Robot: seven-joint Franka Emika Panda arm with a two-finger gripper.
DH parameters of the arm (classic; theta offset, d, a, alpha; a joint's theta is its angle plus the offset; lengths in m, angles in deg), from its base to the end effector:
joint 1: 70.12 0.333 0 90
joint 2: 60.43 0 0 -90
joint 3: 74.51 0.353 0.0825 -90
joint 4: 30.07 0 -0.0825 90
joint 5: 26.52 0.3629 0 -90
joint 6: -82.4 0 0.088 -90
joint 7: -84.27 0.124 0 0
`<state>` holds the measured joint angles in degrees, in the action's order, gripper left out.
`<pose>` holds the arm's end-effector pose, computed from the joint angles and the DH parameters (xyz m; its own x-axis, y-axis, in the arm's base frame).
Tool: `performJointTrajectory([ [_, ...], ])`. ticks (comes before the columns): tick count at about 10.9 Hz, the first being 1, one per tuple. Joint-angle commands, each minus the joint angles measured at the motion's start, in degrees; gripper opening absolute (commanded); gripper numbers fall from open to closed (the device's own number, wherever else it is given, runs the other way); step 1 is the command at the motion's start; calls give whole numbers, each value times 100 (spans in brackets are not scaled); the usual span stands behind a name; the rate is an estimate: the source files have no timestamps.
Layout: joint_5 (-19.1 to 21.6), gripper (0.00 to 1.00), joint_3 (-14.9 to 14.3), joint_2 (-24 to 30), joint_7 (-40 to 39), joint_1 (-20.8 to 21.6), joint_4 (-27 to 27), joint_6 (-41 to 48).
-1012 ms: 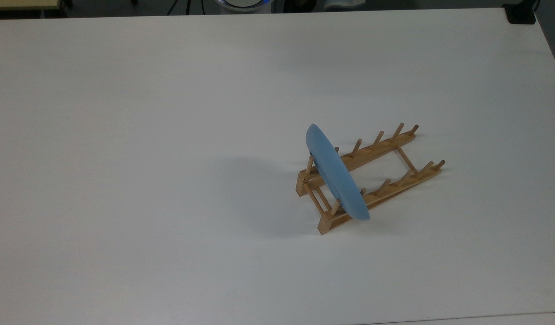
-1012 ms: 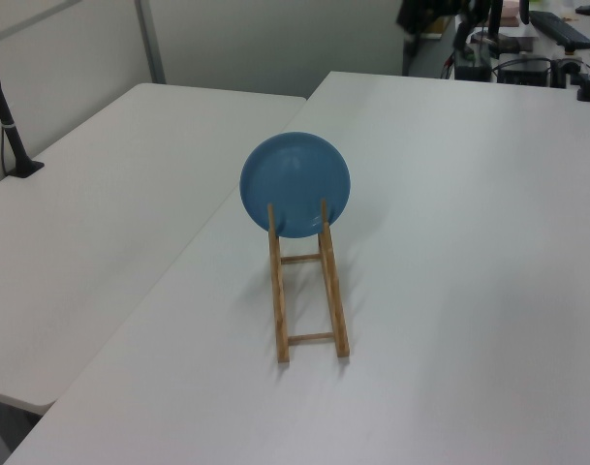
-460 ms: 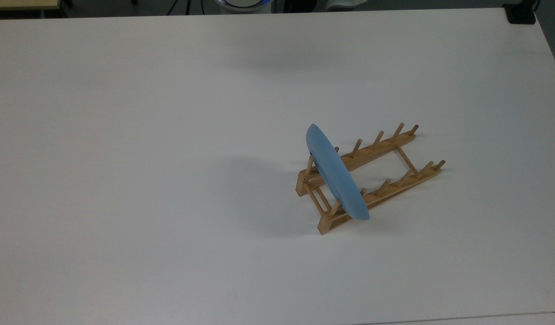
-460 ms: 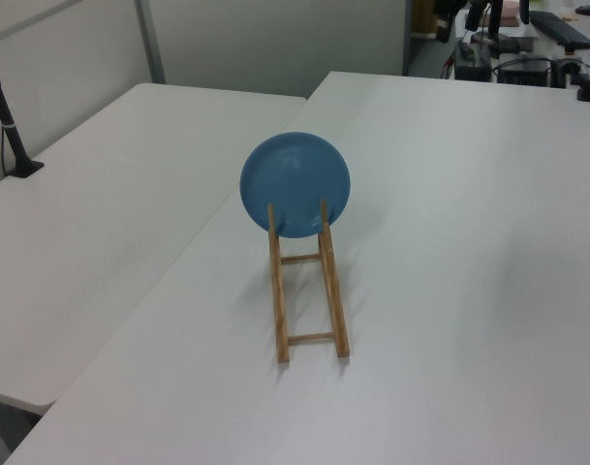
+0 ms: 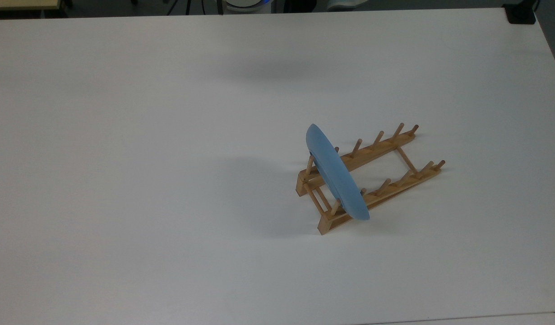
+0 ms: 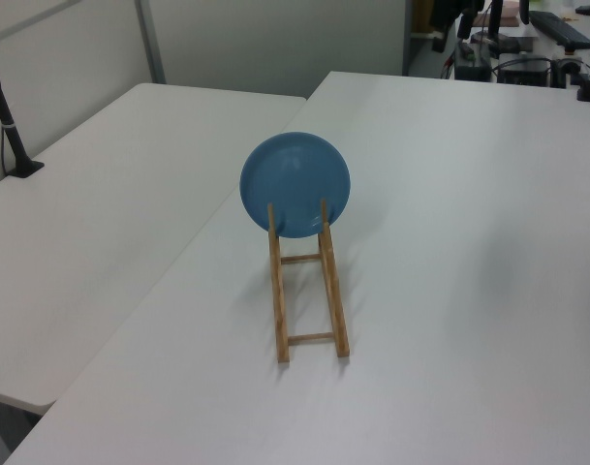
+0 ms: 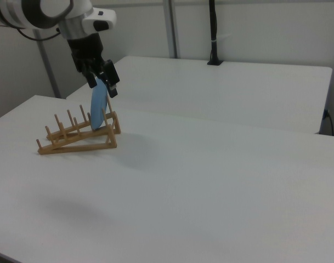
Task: Place plate in plate rack
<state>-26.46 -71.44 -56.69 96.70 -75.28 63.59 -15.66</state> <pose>0.5265 -0.0180 0.6633 0.9582 -0.2501 0.1387 -0.2487 -0.9682 -0.0281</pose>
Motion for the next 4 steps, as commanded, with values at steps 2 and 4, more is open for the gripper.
performJointTrajectory([
  [2,-165,100,-113,-129,-83,94,-110,-179],
  [4,-165,100,-113,-102,-145,94,-110,-135],
])
